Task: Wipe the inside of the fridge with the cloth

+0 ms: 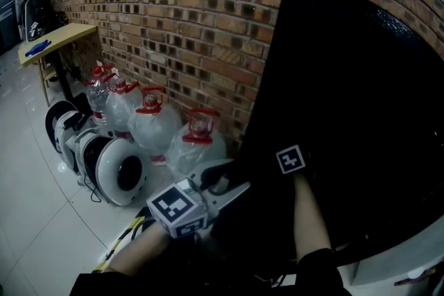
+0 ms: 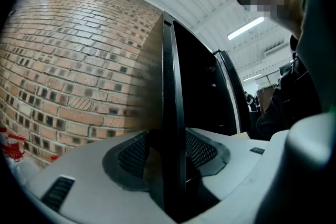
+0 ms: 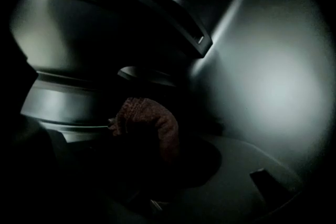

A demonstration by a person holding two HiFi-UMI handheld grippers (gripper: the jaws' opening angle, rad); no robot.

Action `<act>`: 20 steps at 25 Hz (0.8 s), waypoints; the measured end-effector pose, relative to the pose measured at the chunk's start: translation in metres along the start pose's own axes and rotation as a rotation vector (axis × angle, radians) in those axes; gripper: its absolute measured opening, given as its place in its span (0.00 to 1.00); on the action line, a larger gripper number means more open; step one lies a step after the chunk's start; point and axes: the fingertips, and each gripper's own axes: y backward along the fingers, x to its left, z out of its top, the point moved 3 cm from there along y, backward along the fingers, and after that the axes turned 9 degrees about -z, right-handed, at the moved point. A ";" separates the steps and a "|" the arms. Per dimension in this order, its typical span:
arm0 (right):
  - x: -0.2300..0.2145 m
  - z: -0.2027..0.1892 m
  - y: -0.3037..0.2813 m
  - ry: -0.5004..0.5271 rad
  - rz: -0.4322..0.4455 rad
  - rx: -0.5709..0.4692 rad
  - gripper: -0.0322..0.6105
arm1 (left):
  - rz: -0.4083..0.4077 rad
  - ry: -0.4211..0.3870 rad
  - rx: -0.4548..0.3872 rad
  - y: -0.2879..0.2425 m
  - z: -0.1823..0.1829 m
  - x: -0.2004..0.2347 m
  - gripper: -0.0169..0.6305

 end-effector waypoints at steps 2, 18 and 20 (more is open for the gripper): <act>-0.005 0.000 0.003 -0.003 -0.020 -0.003 0.18 | -0.004 -0.005 0.004 0.000 -0.002 0.000 0.36; -0.023 -0.023 0.183 -0.607 0.111 -0.460 0.17 | 0.074 0.007 -0.018 0.003 -0.003 -0.001 0.35; -0.027 -0.026 0.212 -0.643 0.108 -0.508 0.17 | 0.083 0.010 -0.025 0.002 -0.002 -0.002 0.35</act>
